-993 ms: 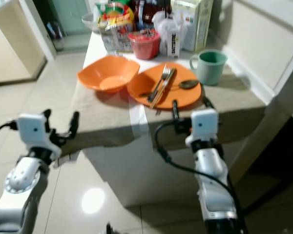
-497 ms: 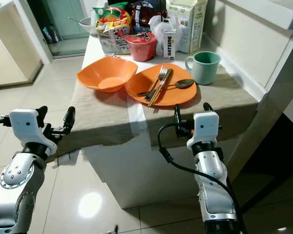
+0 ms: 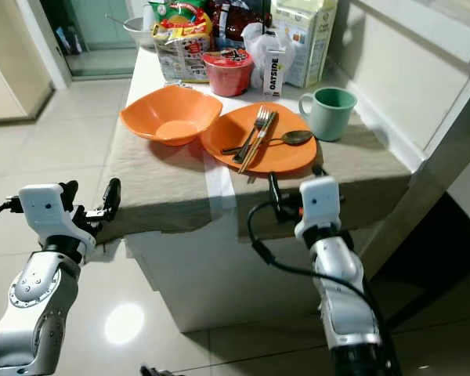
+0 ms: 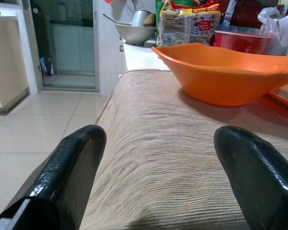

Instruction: Setting the table

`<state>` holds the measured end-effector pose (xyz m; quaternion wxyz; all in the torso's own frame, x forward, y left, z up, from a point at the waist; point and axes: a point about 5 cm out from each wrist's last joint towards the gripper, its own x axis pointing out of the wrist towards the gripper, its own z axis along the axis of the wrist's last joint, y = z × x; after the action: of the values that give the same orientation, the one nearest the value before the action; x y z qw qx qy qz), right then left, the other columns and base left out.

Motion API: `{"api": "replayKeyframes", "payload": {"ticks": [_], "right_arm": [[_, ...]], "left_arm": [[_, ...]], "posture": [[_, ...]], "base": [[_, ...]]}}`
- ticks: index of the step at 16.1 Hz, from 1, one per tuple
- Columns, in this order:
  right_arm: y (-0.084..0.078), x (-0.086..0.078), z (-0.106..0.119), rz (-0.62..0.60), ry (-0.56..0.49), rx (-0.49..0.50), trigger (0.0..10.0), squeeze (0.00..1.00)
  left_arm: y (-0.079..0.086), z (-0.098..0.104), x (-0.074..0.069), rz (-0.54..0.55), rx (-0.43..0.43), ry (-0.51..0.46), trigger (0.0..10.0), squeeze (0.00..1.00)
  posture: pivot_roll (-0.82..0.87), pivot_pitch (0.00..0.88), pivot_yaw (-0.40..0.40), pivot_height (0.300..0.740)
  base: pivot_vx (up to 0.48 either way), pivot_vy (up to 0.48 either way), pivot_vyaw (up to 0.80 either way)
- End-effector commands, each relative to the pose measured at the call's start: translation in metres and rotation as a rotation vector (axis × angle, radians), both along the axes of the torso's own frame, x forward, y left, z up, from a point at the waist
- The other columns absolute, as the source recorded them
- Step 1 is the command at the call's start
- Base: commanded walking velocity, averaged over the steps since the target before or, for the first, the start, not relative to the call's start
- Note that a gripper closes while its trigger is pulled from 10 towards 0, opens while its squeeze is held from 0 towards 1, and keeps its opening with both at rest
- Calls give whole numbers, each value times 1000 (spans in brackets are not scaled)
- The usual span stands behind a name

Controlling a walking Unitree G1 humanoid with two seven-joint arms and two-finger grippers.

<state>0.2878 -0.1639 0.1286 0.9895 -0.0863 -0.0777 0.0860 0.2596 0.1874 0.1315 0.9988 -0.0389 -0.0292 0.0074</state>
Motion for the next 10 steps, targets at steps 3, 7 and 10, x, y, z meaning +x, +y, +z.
{"api": "replayKeyframes", "payload": {"ticks": [3,7,10], "right_arm": [[-1,1,-3,1,17,3,10000,0],[8,-1,-4,43,-4,-9,10000,0],[6,2,-1,38,-19,4,10000,0]], "left_arm": [[-4,-1,1,-14,22,-6,10000,0],[-2,5,7,-9,11,-33,10000,0],[-6,15,10,-24,18,-86,10000,0]], "posture": [[-142,0,34,740],[-143,0,35,740],[-143,0,34,740]], "base": [[0,0,0],[0,0,0],[0,0,0]]}}
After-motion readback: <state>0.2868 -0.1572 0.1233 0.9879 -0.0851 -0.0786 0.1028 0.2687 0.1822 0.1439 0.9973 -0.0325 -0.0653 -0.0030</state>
